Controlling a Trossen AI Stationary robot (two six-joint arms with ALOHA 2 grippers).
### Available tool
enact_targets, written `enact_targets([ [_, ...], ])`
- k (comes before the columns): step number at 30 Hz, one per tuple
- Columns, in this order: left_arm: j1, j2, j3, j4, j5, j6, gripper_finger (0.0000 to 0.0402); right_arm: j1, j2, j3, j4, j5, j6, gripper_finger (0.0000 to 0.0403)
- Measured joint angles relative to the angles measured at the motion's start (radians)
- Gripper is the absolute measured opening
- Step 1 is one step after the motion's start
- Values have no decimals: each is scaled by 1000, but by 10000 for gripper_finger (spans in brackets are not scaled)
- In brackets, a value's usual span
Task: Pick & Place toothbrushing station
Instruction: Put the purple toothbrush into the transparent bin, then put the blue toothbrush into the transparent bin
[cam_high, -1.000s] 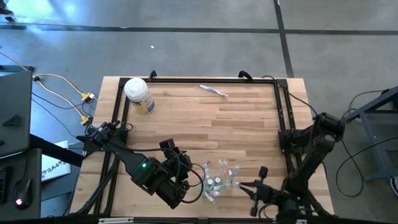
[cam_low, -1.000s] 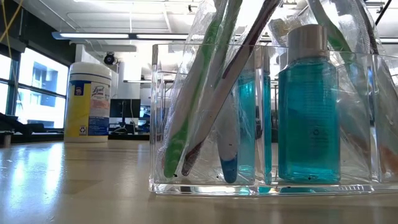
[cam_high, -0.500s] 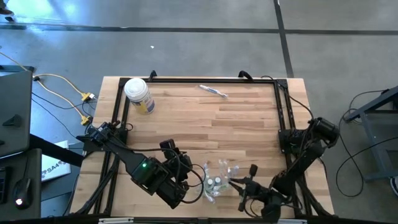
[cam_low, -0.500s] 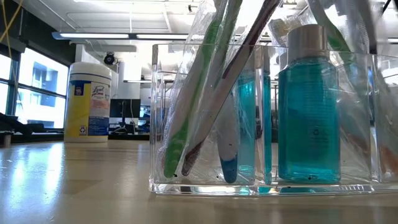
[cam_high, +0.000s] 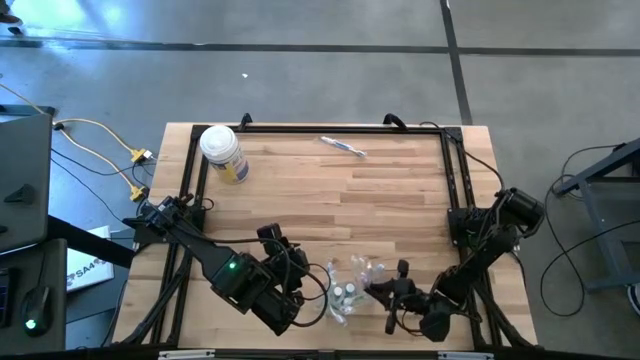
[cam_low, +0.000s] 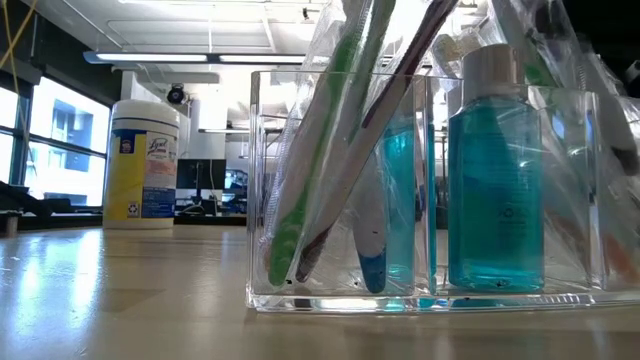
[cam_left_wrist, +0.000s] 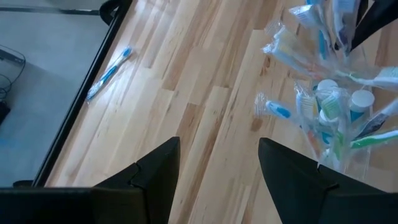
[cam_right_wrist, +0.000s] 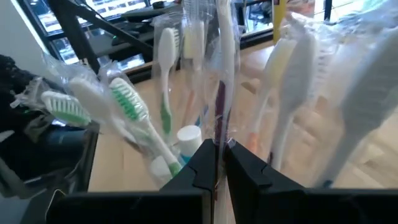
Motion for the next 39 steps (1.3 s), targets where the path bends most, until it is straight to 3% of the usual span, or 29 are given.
enact_targets([
  [12,0,0,0,0,6,-2,214,-29,0,0,-92,-120,171,28],
  [23,0,0,0,0,8,1,214,-38,0,0,-93,-160,173,44],
  [39,0,0,0,0,8,3,214,-37,-53,0,-161,-197,150,168],
])
